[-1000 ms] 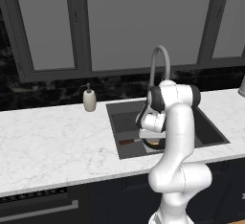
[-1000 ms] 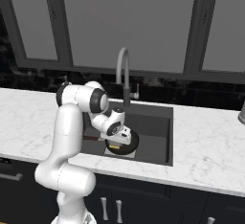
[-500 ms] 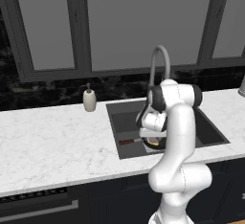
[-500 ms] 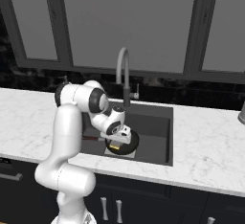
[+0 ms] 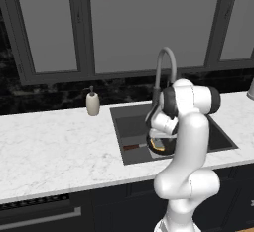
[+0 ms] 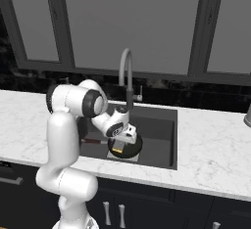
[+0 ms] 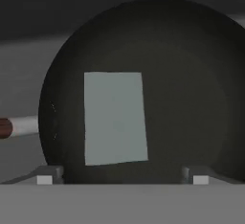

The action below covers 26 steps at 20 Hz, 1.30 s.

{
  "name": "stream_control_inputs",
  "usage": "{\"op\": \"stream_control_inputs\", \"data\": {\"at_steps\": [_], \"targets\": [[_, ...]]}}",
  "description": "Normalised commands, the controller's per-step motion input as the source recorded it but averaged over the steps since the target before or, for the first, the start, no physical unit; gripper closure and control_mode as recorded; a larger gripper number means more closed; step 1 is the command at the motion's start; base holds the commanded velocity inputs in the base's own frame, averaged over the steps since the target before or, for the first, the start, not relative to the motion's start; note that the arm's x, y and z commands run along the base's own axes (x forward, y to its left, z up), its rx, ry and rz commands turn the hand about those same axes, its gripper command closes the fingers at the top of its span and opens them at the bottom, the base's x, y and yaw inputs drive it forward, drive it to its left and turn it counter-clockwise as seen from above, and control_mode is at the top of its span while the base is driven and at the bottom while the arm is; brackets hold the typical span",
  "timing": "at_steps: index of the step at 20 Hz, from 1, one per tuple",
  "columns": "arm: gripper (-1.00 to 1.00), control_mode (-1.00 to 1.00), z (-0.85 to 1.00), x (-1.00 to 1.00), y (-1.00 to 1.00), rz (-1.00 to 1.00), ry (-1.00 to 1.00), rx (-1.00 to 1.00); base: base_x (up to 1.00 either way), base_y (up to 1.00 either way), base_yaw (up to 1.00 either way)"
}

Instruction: Pick the pan and sponge and place them into the sink. Then turn on the water.

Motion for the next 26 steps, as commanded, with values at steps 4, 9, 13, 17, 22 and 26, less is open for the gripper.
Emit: {"op": "stream_control_inputs", "data": {"at_steps": [4, 9, 13, 17, 22, 26], "targets": [[-1.0, -1.0, 0.34, -0.39, -0.33, 0.01, -0.26, 0.0, 0.0, 0.0, 0.0], [-1.0, -1.0, 0.46, -0.22, -0.29, 0.04, -0.39, 0.01, 0.0, 0.0, 0.0], [-1.0, -1.0, 0.47, -0.13, -0.33, 0.03, -0.4, 0.04, 0.0, 0.0, 0.0], [-1.0, -1.0, 0.43, -0.14, -0.35, 0.01, -0.37, 0.04, 0.0, 0.0, 0.0], [-1.0, -1.0, 0.35, -0.25, -0.39, 0.01, -0.37, 0.02, 0.0, 0.0, 0.0], [-1.0, -1.0, 0.38, -0.15, -0.44, 0.03, -0.33, 0.03, 0.0, 0.0, 0.0]]}}
